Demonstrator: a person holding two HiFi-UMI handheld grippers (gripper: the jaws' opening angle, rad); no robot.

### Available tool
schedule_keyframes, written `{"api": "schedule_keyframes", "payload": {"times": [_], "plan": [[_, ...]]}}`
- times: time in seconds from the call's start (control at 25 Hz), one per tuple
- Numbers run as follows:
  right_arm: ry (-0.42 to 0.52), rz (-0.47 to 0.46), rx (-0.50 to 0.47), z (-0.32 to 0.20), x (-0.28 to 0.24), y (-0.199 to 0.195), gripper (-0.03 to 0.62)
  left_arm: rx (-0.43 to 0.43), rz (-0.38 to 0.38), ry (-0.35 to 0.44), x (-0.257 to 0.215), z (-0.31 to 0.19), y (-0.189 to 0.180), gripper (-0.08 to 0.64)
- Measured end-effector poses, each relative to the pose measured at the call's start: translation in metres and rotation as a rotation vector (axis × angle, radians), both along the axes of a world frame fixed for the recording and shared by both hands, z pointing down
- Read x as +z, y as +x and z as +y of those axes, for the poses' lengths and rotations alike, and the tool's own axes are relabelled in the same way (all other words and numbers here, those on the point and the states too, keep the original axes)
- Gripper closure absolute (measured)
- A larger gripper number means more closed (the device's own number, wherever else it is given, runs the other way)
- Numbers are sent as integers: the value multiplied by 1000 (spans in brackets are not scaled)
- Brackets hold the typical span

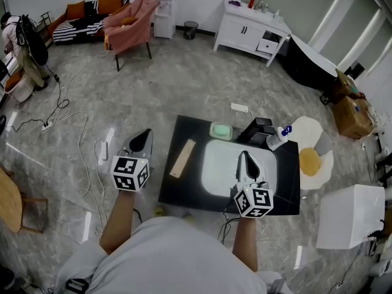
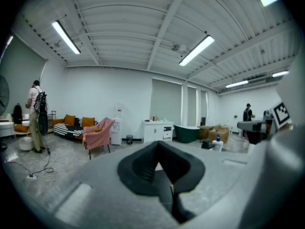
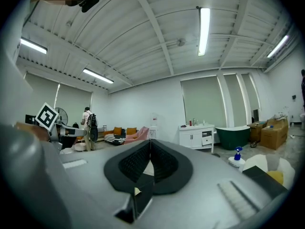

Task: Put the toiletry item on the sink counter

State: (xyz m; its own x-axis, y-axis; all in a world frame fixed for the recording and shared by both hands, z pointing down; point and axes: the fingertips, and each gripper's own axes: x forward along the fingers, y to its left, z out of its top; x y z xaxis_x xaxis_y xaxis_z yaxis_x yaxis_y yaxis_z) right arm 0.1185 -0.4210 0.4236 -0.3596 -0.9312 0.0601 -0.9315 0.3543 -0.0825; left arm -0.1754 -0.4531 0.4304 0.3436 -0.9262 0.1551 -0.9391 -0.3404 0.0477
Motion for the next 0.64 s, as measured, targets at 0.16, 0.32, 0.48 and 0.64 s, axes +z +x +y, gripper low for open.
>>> {"api": "schedule_keyframes", "payload": {"times": [0.16,0.32,0.48,0.64], "plan": [[3,-6,3,-4,-1,0,588,1,10,4,-2,-4,-1,561],[4,-4,8,-7,-1,3,588,-1,16,10,-4,-7,0,561],[12,-2,11,-9,-4,0,588,2,20,14,-6,-9,-3,561],[20,1,11,-12,-8,-2,588,14,26,17,-8,-11,-2,561]]}}
